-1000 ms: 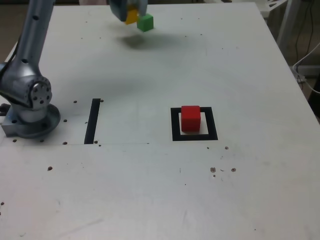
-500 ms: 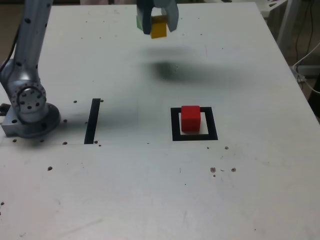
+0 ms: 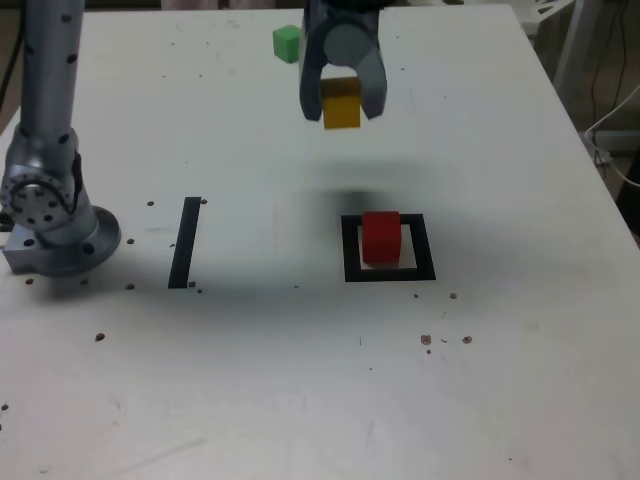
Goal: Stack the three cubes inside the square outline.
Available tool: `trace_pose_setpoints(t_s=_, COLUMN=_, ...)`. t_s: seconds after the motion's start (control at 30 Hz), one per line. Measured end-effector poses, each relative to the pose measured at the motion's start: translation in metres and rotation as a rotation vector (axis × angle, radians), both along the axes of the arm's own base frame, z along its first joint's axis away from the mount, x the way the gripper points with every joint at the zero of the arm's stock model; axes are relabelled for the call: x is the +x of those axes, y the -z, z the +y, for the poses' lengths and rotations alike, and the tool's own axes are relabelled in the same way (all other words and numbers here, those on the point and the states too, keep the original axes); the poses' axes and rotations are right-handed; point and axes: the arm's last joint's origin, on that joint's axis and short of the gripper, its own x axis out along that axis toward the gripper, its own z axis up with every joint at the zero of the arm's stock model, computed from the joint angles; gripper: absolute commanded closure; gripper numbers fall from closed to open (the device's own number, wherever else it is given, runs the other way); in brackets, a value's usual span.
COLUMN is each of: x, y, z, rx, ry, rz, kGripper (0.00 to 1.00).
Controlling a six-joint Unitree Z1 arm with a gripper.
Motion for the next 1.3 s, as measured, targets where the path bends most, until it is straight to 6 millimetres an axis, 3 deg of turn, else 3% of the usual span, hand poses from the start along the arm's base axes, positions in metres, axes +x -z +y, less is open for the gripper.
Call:
trace_pose_setpoints(t_s=0.23, x=0.006, y=-0.001, z=-0.053, rx=-0.024, ry=0.07, rz=-0.014, kGripper=0.72)
trace_pose_setpoints(t_s=0.4, x=0.009, y=0.001, z=-0.071, rx=-0.028, ry=0.09, rz=-0.016, kGripper=0.72)
trace_pose_setpoints(t_s=1.3, x=0.038, y=0.044, z=-0.082, rx=-0.065, ry=0.07, rz=0.018, kGripper=0.72)
